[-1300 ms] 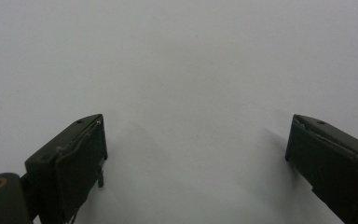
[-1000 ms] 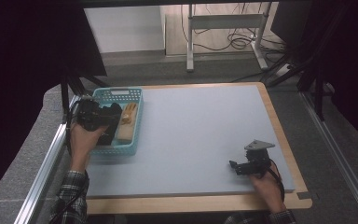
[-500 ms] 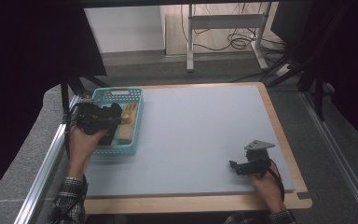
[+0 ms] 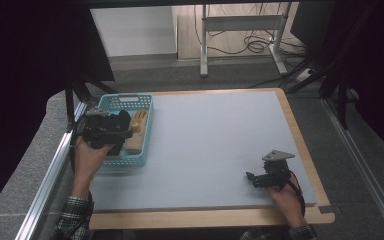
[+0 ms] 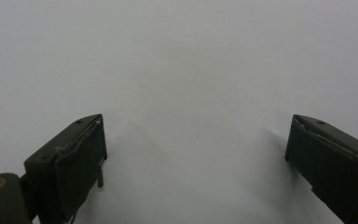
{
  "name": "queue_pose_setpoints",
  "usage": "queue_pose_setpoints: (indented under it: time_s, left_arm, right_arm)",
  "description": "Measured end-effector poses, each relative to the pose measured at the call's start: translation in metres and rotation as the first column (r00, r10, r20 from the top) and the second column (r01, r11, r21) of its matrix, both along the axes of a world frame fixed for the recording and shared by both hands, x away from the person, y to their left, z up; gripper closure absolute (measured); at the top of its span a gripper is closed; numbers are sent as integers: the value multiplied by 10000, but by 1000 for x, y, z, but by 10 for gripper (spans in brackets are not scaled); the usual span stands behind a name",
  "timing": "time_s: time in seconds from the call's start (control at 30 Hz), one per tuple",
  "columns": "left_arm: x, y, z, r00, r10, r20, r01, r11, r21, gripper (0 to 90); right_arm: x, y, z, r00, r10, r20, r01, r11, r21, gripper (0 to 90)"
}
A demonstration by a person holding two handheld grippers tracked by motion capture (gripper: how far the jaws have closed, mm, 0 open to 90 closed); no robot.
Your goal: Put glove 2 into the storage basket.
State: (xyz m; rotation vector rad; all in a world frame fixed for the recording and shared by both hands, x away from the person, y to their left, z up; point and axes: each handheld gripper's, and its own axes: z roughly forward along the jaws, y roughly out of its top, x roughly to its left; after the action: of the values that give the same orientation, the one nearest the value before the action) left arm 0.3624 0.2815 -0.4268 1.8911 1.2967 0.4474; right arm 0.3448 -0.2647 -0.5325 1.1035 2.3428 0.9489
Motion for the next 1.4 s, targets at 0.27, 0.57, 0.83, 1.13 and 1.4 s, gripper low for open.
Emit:
queue_pose_setpoints:
  time_s: [0.27,0.57,0.83,1.13,1.4]
  left_arm:
    - [-6,-11,-1,9994,-223,252,216,9994,284,9]
    - [-10,-27,-2,9973,-575,457,554,9974,457,2]
    - [-13,-45,-5,9936,-975,566,937,9934,659,0]
    - [-16,-67,-10,9849,-1571,723,1530,9865,592,0]
    - [-18,-86,-14,9760,-2000,867,1959,9792,530,0]
  right_arm:
    - [0,0,0,10000,-14,-8,14,10000,6,50]
    - [0,0,0,10000,-6,3,6,10000,-1,50]
    - [0,0,0,10000,0,6,0,10000,-9,50]
    - [0,0,0,10000,14,17,-14,10000,-25,51]
    - [0,0,0,10000,-3,15,3,10000,-5,50]
